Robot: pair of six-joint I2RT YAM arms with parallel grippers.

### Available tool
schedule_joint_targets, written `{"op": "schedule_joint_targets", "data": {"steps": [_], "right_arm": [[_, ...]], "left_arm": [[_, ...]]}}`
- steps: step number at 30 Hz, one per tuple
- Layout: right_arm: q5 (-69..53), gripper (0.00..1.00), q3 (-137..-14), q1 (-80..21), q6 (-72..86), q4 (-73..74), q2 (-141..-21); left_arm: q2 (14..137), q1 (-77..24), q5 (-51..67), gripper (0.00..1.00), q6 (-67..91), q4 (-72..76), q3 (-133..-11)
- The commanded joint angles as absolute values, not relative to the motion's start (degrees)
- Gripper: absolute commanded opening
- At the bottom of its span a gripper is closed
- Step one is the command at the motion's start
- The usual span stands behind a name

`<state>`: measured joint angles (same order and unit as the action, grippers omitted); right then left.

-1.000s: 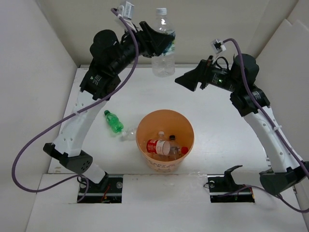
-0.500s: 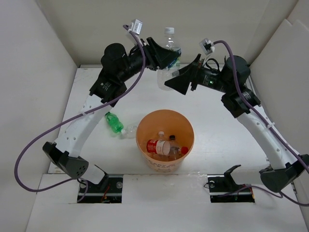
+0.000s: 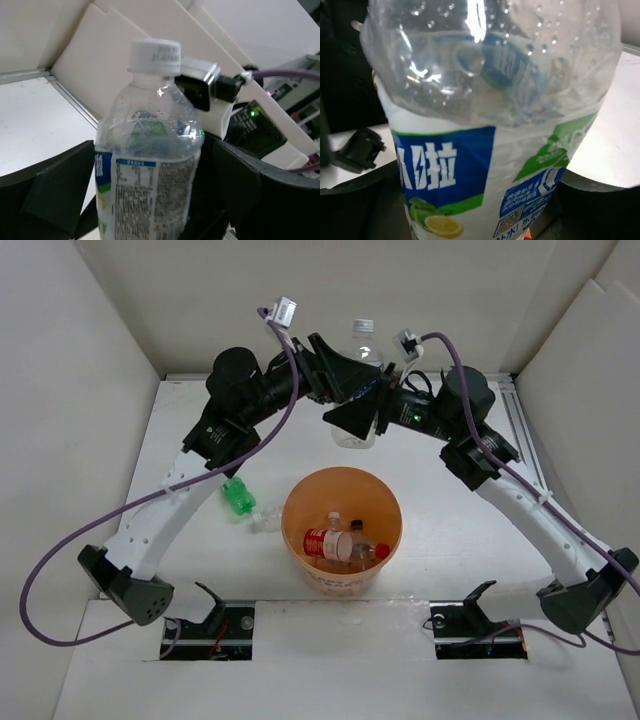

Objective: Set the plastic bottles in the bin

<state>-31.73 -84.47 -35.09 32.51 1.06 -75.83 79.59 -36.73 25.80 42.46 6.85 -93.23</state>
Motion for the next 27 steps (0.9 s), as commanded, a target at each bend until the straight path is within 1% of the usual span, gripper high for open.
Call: {"op": "schedule_joint_targets", "data": {"steps": [1,2,3,4,7,8,9,10,11,13,14,15,16,17,19,22,27], "right_arm": [[-25.9,0.12,-80.9,-35.3,31.6,-1.9,-70.3],[-25.3,0.12,-77.7,-35.3,31.6,-1.2,-68.8],[-25.3,0.09,-76.0,-35.3,31.6,-1.2,-65.7],[-24.8,0.07,-74.2,-35.3,31.6,-0.7,-64.0],[-24.2,0.06,-67.0,-37.7,31.6,-0.7,-57.8],[-23.6,0.07,-65.2,-38.4,31.6,-0.7,-56.3],[-23.0,0.09,-62.0,-40.2,31.0,-0.7,-54.9],[-23.0,0.18,-60.4,-41.1,31.0,-0.7,-52.6],[-21.9,0.22,-58.7,-42.0,31.0,-0.7,-51.7],[-20.0,0.28,-55.2,-44.6,30.4,-0.7,-51.2],[-19.5,0.52,-54.2,-45.3,30.4,-0.7,-51.2],[-18.7,0.84,-52.7,-46.6,29.7,-0.7,-50.6],[-17.9,0.84,-52.6,-47.3,29.7,-0.7,-50.6],[-16.8,0.99,-51.9,-47.9,29.7,-0.7,-50.6],[-13.6,1.0,-51.9,-49.3,28.5,-0.7,-50.0],[-7.0,1.0,-53.9,-49.8,26.8,3.4,-50.0],[2.0,1.0,-58.6,-49.8,24.2,11.9,-50.2]], "left_arm": [[73.0,-37.1,16.6,1.0,38.7,3.5,-94.8],[72.3,-37.1,13.5,1.0,36.1,1.5,-95.5],[71.5,-37.1,10.1,1.0,35.0,-0.6,-96.2],[70.0,-37.1,2.9,1.0,34.3,-4.9,-96.9],[67.3,-34.6,-5.1,1.0,33.8,-11.7,-98.2],[66.6,-33.8,-11.2,1.0,33.7,-13.8,-98.2],[66.6,-33.8,-14.7,1.0,33.7,-16.0,-98.2],[65.8,-33.8,-17.9,1.0,33.7,-18.3,-98.2],[64.8,-33.8,-23.6,1.0,34.6,-22.8,-98.2],[63.1,-33.8,-27.2,1.0,36.6,-26.2,-94.2],[60.7,-33.8,-28.4,1.0,37.9,-28.1,-92.0],[59.3,-33.8,-30.3,1.0,41.2,-28.9,-87.1],[57.9,-33.8,-30.3,1.0,42.5,-29.4,-84.7],[56.7,-33.8,-31.3,1.0,44.2,-30.1,-82.2],[54.0,-33.8,-32.4,1.0,48.9,-31.3,-75.5],[53.4,-33.8,-33.0,1.0,51.8,-31.3,-69.0],[57.0,-33.8,-33.3,1.0,58.1,-33.7,-64.4]]}}
